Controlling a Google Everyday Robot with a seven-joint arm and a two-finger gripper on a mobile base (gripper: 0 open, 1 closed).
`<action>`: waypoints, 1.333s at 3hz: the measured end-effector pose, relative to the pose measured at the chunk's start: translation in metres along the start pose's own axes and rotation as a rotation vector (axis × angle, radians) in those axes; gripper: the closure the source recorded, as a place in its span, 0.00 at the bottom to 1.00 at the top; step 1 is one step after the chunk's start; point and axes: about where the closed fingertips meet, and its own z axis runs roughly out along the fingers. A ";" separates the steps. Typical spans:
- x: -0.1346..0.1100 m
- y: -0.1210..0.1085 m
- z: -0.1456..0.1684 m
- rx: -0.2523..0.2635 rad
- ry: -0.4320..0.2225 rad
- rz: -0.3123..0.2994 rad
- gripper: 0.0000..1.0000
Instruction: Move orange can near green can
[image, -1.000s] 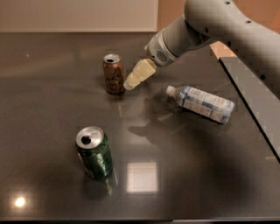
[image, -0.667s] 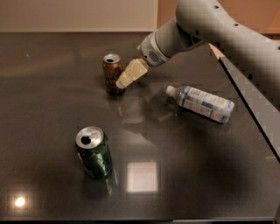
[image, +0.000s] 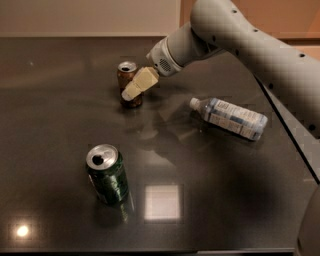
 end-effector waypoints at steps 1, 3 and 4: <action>-0.007 0.006 0.008 -0.026 -0.017 -0.003 0.00; -0.017 0.010 0.016 -0.064 -0.041 0.001 0.42; -0.018 0.011 0.014 -0.082 -0.051 0.001 0.64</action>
Offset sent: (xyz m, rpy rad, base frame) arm -0.0006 0.0241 0.0068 0.0584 0.0226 0.0399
